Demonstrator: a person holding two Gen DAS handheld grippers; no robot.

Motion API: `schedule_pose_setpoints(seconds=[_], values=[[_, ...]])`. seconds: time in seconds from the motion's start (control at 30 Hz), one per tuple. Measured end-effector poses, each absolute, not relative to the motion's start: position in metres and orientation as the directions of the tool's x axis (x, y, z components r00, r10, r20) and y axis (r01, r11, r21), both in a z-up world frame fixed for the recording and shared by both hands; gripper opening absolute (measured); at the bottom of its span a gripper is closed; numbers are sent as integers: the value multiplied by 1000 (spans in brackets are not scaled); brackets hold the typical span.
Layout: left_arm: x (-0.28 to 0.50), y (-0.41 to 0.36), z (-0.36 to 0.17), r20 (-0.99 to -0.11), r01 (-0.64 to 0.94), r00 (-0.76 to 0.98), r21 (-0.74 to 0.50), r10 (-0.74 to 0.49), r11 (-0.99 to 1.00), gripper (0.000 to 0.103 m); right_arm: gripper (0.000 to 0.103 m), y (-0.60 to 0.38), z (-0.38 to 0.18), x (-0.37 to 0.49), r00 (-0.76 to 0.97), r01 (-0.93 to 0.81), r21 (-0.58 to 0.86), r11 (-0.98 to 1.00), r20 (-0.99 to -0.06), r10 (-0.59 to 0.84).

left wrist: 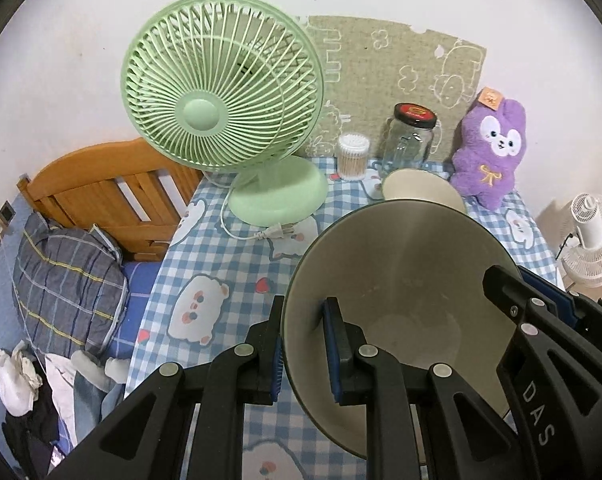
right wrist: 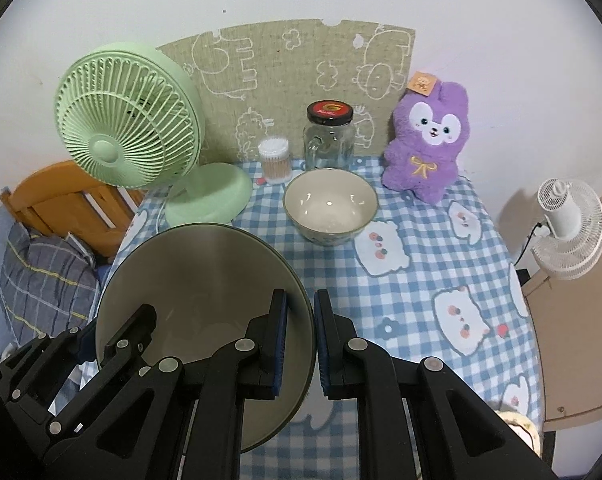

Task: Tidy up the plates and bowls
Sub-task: 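Lift the green-rim bowl with both grippers and carry it toward the plate stack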

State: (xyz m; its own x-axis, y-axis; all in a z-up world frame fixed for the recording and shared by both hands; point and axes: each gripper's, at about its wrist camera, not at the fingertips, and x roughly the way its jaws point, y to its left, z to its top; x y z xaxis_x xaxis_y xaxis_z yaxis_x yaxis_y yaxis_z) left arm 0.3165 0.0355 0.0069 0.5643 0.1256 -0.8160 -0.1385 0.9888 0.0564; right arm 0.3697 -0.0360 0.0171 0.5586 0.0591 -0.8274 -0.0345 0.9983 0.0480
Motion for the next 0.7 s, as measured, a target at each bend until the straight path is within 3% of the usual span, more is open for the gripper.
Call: schedule_pose_setpoints(seconds=[0.7], values=[[237, -2, 29, -807, -155, 573, 60, 139, 986, 15, 17, -70, 42, 285, 569, -43, 49, 998, -819, 65]])
